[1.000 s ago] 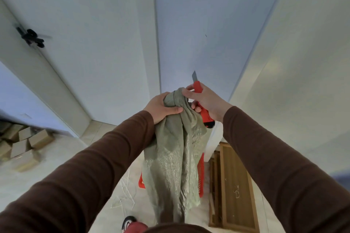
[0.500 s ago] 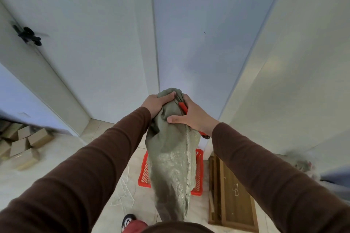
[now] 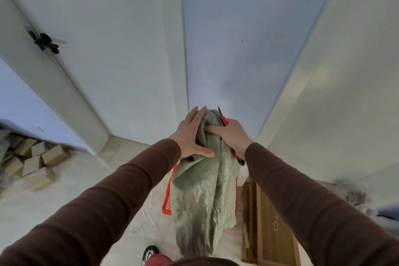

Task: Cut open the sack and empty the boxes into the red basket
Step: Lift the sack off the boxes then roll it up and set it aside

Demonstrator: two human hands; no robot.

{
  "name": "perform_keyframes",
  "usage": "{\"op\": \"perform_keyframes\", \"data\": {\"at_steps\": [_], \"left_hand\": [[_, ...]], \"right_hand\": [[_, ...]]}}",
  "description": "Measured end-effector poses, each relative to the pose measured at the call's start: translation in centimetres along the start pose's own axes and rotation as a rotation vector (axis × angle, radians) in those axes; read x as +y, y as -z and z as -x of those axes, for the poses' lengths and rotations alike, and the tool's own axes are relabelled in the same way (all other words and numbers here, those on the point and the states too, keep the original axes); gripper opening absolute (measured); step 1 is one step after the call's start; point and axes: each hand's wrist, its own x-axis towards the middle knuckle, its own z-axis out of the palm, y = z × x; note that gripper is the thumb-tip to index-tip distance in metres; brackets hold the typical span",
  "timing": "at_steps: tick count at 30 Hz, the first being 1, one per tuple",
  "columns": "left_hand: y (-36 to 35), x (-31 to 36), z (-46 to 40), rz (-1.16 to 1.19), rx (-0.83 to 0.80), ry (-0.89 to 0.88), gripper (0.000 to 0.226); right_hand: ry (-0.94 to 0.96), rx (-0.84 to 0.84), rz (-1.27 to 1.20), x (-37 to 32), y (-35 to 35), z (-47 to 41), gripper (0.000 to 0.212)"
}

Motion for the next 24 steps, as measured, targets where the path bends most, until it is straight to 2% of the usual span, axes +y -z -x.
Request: {"op": "perform_keyframes", "data": {"at_steps": [4, 6, 8, 10, 13, 14, 16, 18, 20, 22, 24], "left_hand": [[-1.0, -0.4, 0.1, 0.26, 0.081, -0.001, 0.132], [-1.2, -0.4, 0.0, 0.426, 0.104, 0.021, 0.12], [-1.0, -0.5, -0.1, 0.584, 0.121, 0.06, 0.097], [-0.7, -0.9, -0.2, 0.624, 0.145, 0.116, 0.073], [-0.1, -1.7, -0.6, 0.647, 0.198, 0.222, 0.056], [0.1, -1.9, -0.7, 0.662, 0.199, 0.239, 0.051], [0.6, -2.1, -0.9, 0.663, 0.164, 0.273, 0.041], [0.9, -2.0, -0.9, 0.689, 0.102, 0.317, 0.039], [0.9, -1.8, -0.8, 0.756, 0.046, 0.354, 0.047], [0.7, -1.5, -0.7, 0.82, 0.036, 0.38, 0.06], [0.5, -1.5, -0.8, 0.849, 0.046, 0.406, 0.071]], "right_hand": [[-0.174, -0.242, -0.278, -0.9, -0.2, 0.4, 0.044], [-0.234, -0.319, -0.408, -1.1, -0.2, 0.5, 0.041], [-0.27, -0.369, -0.501, -1.1, -0.3, 0.5, 0.037], [-0.231, -0.345, -0.361, -1.2, -0.3, 0.5, 0.038], [-0.03, -0.125, 0.043, -1.2, 0.1, 0.4, 0.049], [0.011, -0.076, 0.069, -1.1, 0.4, 0.4, 0.053], [0.079, -0.131, 0.073, -0.7, 1.3, 0.7, 0.063], [0.129, -0.274, 0.094, 0.0, 1.6, 1.3, 0.081], [0.131, -0.364, 0.025, 0.8, 0.9, 1.5, 0.093], [0.116, -0.358, -0.058, 1.3, 0.0, 1.5, 0.097], [0.104, -0.305, -0.101, 1.6, -0.8, 1.3, 0.091]]}}
